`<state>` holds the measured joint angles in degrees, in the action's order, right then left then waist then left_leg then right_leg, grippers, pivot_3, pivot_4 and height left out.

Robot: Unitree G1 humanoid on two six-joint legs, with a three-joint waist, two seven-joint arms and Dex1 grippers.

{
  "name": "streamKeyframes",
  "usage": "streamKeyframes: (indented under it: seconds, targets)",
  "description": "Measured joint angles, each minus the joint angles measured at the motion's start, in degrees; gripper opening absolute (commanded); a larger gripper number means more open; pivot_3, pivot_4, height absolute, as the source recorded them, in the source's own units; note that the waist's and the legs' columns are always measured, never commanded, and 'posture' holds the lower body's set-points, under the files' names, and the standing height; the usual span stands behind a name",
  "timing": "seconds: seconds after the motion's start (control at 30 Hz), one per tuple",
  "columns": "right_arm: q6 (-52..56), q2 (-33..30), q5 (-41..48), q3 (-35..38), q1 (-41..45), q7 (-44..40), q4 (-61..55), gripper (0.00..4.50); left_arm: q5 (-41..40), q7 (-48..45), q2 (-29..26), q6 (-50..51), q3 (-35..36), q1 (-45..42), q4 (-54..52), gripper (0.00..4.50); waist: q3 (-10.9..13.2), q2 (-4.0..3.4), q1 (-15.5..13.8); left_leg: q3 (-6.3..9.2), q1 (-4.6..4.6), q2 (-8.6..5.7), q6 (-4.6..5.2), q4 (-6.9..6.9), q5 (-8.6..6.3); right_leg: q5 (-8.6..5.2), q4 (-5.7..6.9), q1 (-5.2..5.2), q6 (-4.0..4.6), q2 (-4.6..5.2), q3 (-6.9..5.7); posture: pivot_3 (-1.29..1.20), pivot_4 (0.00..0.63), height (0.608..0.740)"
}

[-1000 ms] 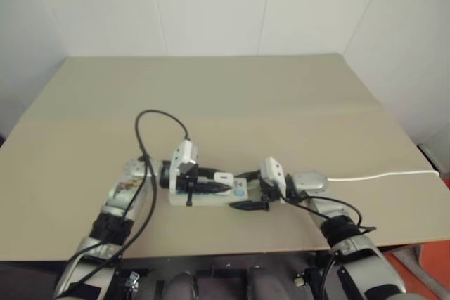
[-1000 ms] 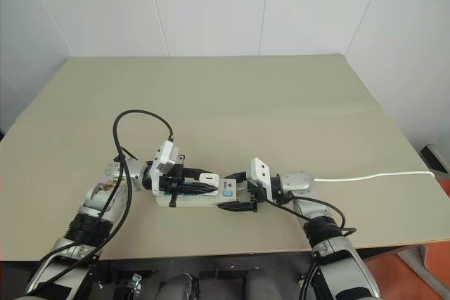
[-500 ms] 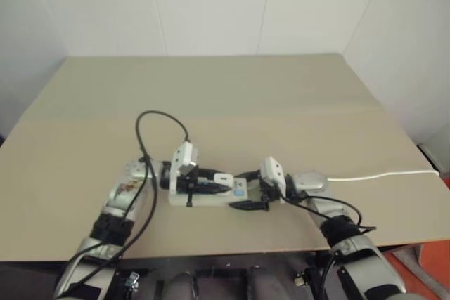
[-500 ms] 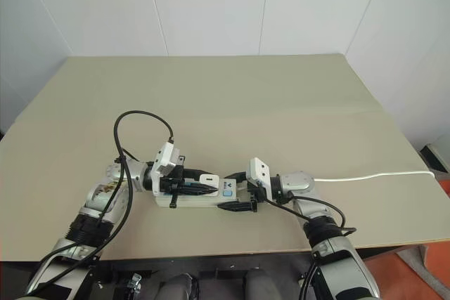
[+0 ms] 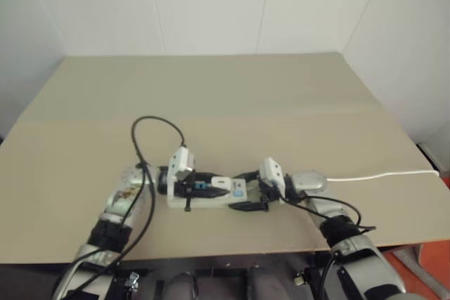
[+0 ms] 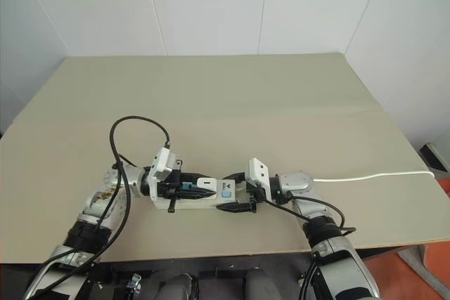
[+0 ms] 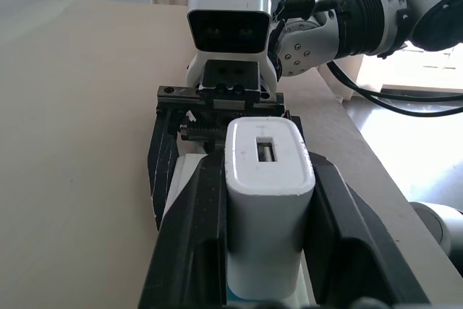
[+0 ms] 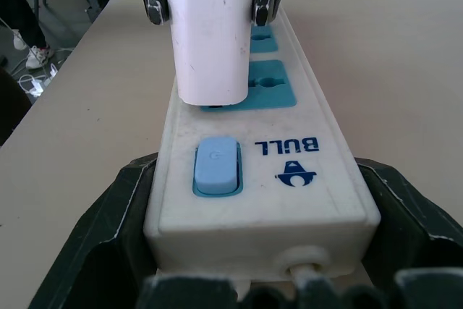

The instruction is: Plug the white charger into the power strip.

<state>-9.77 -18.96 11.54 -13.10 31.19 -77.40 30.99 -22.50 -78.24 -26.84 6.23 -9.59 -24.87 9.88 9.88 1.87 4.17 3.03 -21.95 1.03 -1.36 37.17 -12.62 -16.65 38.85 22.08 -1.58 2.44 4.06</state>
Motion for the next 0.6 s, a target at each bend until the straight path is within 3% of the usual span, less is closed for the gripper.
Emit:
streamKeyframes:
  seconds: [0.6]
  targets:
    - [0.4, 0.0, -0.1, -0.2, 0.0, 0.1, -0.3, 3.45, 0.3, 0.2, -0.2, -5.5, -0.7, 1.4, 2.5, 1.01, 0.0, 0.0, 0.1, -0.03, 0.09, 0.02, 0.0, -0.15, 0.0, 0.0, -0.05, 0.0, 0.0, -0.01, 0.03, 0.0, 0.15, 0.74]
